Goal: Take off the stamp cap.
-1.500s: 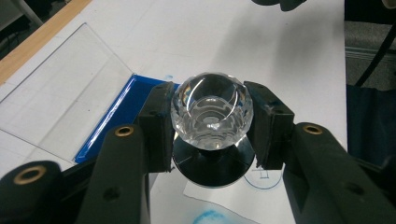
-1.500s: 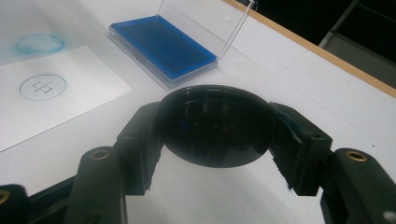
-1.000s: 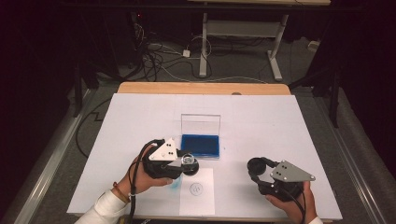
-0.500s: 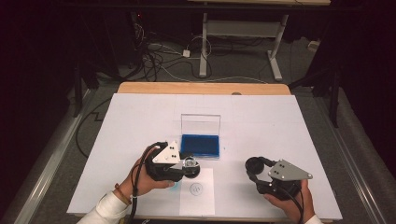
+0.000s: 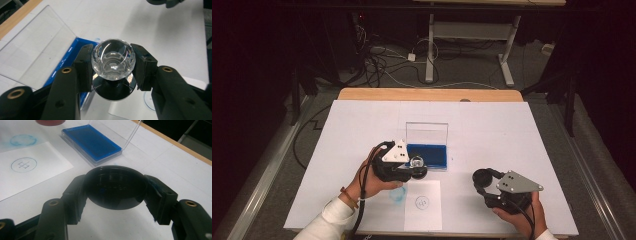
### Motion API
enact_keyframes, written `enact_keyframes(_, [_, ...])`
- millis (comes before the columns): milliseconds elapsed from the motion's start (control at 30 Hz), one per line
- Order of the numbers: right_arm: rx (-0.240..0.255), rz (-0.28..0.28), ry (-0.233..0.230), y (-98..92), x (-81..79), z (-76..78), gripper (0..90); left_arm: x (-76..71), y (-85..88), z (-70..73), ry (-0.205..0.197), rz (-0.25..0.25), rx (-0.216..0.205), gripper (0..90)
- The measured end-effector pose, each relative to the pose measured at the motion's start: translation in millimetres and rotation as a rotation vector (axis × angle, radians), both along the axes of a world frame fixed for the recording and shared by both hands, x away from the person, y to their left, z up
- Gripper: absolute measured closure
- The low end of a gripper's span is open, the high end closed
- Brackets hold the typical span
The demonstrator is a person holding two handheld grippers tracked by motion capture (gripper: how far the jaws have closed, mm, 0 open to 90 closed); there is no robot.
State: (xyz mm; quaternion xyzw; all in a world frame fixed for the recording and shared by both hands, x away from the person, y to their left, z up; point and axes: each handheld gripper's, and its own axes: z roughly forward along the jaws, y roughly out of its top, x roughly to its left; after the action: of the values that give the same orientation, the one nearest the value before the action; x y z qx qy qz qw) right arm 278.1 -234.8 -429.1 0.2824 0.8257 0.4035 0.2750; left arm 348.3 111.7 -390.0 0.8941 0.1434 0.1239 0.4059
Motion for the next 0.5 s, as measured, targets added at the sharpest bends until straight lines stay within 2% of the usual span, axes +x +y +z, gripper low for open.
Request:
enact_keyframes(133, [-0.003,0.000,0.005,0.1,0.6,-0.9,38.8,10.9,-4.2,0.3,0.002,0.015,-0.003,54.6])
enact_keyframes(300, [-0.004,0.003,0.007,0.2,1.2,-1.4,38.8,24.0,-11.6,-4.9,0.011,0.023,0.026,54.6])
enact_keyframes(500, [-0.002,0.000,0.013,-0.7,2.3,-2.1,38.8,39.3,-15.1,-7.8,0.032,0.043,0.042,54.6])
